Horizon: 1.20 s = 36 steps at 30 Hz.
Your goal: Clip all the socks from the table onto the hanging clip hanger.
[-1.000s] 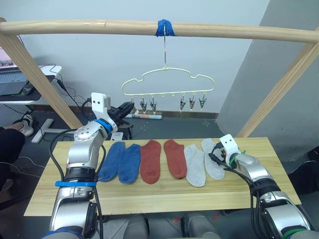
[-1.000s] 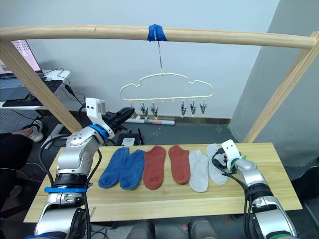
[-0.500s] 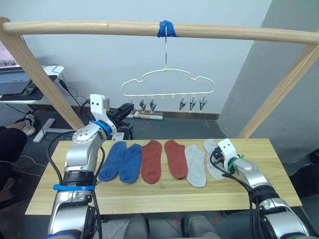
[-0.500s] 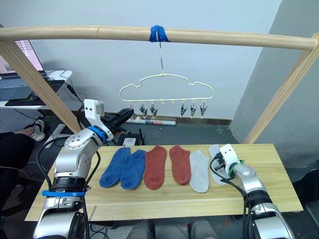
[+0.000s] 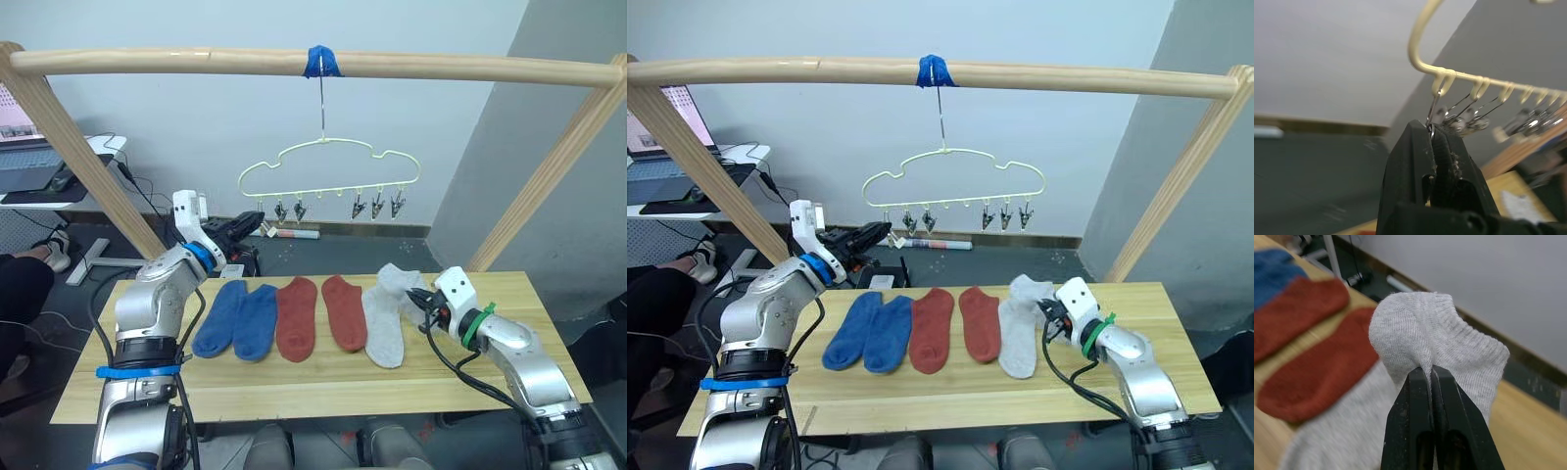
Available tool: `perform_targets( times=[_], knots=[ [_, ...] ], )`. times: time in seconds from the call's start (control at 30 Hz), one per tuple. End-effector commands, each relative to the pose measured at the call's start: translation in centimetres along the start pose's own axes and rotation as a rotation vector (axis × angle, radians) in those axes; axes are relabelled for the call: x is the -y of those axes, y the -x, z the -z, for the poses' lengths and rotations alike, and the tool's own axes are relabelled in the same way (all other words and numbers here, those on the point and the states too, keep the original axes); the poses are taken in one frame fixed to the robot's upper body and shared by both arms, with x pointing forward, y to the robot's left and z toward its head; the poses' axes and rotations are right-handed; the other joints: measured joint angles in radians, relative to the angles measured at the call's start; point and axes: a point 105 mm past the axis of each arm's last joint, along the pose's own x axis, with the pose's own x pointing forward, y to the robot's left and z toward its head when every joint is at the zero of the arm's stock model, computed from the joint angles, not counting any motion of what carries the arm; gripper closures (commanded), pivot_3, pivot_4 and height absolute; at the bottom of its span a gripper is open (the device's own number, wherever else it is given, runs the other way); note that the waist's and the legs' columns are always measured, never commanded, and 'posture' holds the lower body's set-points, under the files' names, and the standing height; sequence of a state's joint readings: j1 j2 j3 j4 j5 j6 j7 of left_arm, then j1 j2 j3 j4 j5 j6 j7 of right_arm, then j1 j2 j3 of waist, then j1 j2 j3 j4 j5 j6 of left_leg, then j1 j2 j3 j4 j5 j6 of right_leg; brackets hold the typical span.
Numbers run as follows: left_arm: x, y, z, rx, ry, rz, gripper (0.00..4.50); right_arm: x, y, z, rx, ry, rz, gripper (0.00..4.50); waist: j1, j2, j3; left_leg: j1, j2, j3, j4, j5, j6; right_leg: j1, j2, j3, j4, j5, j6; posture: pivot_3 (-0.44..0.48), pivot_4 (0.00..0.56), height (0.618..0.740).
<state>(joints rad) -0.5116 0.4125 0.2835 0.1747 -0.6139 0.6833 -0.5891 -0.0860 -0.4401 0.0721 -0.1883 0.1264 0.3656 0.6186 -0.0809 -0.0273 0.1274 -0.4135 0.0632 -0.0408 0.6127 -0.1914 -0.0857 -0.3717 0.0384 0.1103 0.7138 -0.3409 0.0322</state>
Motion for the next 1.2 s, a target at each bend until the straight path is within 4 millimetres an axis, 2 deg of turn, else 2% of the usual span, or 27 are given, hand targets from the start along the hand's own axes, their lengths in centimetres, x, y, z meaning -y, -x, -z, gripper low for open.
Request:
perform_targets(
  times=[0.03,0.17,0.33,0.93,1.2],
  knots=[
    [1.0,0.4,-1.2,0.014,0.229,0.066,4.50,-2.4,-0.6,-3.9,0.135,0.013,-0.086,4.45,0.000,-0.001,-0.001,0.000,0.000,0.000,0.000,0.000,0.000,0.000,0.000,0.000,0.000,0.000,0.000,0.027,0.059,0.740],
    [2.0,0.2,-2.1,0.036,0.394,0.119,4.50,-4.4,-2.2,-6.7,0.220,-0.022,-0.140,4.45,0.001,-0.002,-0.001,-0.001,0.000,-0.002,0.001,0.000,0.000,0.000,0.000,-0.002,0.000,0.000,0.000,0.021,0.067,0.740],
    [3.2,0.1,-2.5,0.028,0.469,0.171,4.50,-6.0,-4.1,-8.5,0.261,-0.051,-0.192,4.45,0.015,-0.002,-0.001,-0.004,-0.001,-0.008,0.002,0.000,-0.001,0.000,0.000,-0.007,0.000,0.000,0.000,0.022,0.080,0.740],
    [4.3,0.2,-2.1,0.010,0.433,0.172,4.50,-7.7,-7.2,-11.8,0.340,-0.057,-0.254,4.45,0.036,-0.002,0.000,-0.004,-0.001,-0.011,0.001,0.001,-0.002,0.001,0.000,-0.011,0.000,0.001,-0.002,0.049,0.103,0.740],
    [3.7,0.4,-2.5,0.034,0.399,0.158,4.50,-8.1,-8.0,-12.8,0.368,-0.073,-0.267,4.45,0.045,-0.002,0.000,-0.004,-0.001,-0.011,0.001,0.001,-0.002,0.001,0.000,-0.011,-0.001,0.001,-0.002,0.062,0.105,0.740]
  ],
)
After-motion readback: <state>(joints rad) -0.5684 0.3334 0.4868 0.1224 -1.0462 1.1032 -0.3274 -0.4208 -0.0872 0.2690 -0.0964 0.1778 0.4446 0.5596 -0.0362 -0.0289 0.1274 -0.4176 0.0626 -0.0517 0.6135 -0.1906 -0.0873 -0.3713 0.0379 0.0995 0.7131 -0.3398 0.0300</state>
